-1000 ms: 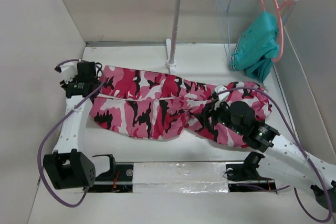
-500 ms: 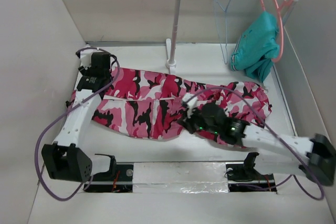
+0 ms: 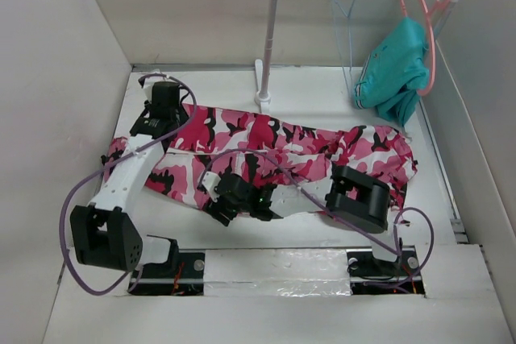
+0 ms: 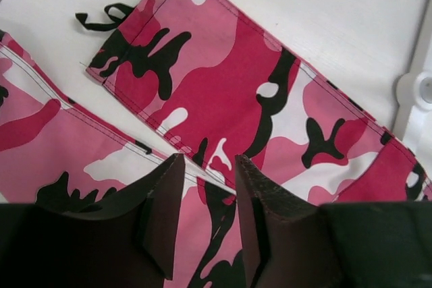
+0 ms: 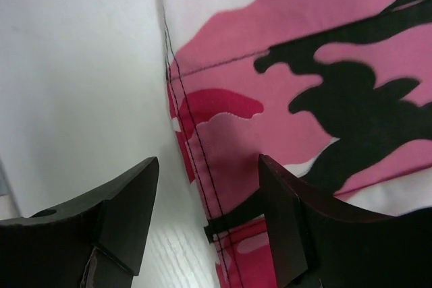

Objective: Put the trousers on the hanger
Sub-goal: Flatten out the trousers at the center of the board.

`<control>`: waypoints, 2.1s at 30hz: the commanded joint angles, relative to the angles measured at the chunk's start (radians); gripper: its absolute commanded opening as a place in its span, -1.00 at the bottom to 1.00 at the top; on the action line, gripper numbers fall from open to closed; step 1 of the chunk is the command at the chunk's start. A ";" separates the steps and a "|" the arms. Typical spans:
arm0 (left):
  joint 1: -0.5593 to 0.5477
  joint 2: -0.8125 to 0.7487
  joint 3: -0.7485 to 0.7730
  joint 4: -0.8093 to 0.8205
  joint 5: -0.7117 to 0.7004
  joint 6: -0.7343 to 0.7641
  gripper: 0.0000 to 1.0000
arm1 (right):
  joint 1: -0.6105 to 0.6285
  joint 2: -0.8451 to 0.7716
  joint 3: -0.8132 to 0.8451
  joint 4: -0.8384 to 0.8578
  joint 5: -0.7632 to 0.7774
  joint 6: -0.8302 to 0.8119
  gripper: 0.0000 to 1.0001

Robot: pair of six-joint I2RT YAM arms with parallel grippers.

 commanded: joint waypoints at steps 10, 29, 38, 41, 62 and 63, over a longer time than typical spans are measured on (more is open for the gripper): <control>0.069 0.286 0.202 0.049 0.035 0.004 -0.03 | 0.160 0.126 0.163 -0.177 0.368 0.014 -1.00; 0.239 0.679 0.424 0.066 -0.047 0.004 0.06 | 0.271 -0.564 -0.116 -0.292 0.456 0.159 0.40; 0.292 0.833 0.536 -0.009 -0.059 0.023 0.16 | 0.036 -1.058 -0.507 -0.401 0.578 0.372 -0.61; 0.334 0.877 0.576 -0.023 0.014 0.053 0.19 | -0.029 -1.220 -0.589 -0.407 0.524 0.372 -0.44; 0.466 0.630 0.458 0.013 0.033 -0.097 -1.00 | -0.453 -1.454 -0.636 -0.561 0.566 0.374 -1.00; 0.466 0.612 0.470 0.002 0.018 -0.094 -1.00 | -0.537 -1.454 -0.640 -0.556 0.550 0.366 -1.00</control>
